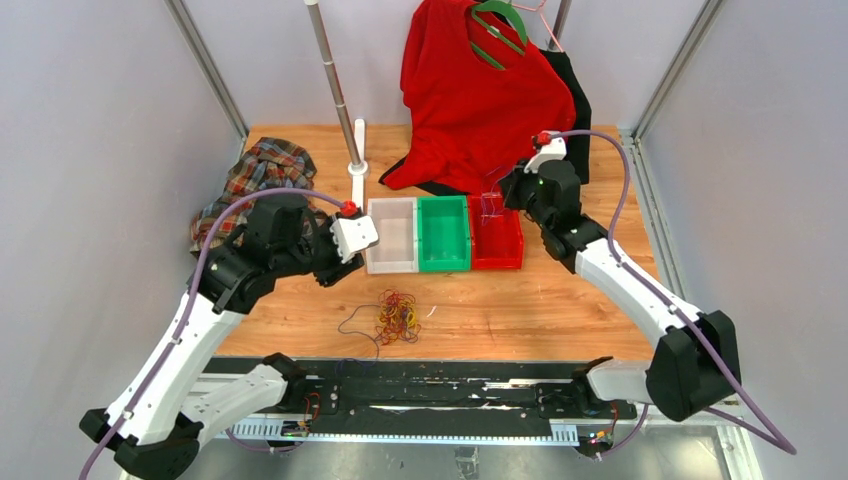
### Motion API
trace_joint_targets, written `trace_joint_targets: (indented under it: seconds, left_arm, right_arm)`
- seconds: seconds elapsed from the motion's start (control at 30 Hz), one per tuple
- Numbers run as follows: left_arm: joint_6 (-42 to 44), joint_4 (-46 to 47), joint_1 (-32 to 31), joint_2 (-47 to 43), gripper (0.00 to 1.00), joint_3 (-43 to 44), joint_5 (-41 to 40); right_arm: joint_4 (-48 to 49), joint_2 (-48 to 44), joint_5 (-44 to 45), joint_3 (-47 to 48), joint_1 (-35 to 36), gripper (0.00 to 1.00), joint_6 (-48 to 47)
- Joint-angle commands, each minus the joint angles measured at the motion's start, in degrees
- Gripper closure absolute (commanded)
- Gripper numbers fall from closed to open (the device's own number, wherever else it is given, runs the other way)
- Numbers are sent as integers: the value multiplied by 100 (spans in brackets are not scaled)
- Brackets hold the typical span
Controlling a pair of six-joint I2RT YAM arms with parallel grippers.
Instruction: Untangle the cables
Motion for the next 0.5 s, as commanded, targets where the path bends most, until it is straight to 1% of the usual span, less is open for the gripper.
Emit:
trace_joint_targets:
  seconds: [0.0, 0.13, 0.17, 0.33, 0.47]
  left_arm:
    - [138, -245, -43, -275, 47, -101, -308]
    - [120, -743, -39, -210, 37, -41, -277]
    - [94, -884, -39, -166, 35, -9, -261]
    - [103, -1095, -39, -174, 35, -27, -318]
    - [128, -1118, -43, -259, 34, -55, -372]
  right_arm:
    - [-275, 276, 182, 196, -65, 99, -145]
    - [-454, 578, 395, 393, -65, 99, -130]
    - [-551, 687, 485, 462, -64, 99, -152]
    - [-848, 1243, 870, 705, -57, 99, -297]
    - [-1532, 1601, 1336, 1036, -35, 99, -482]
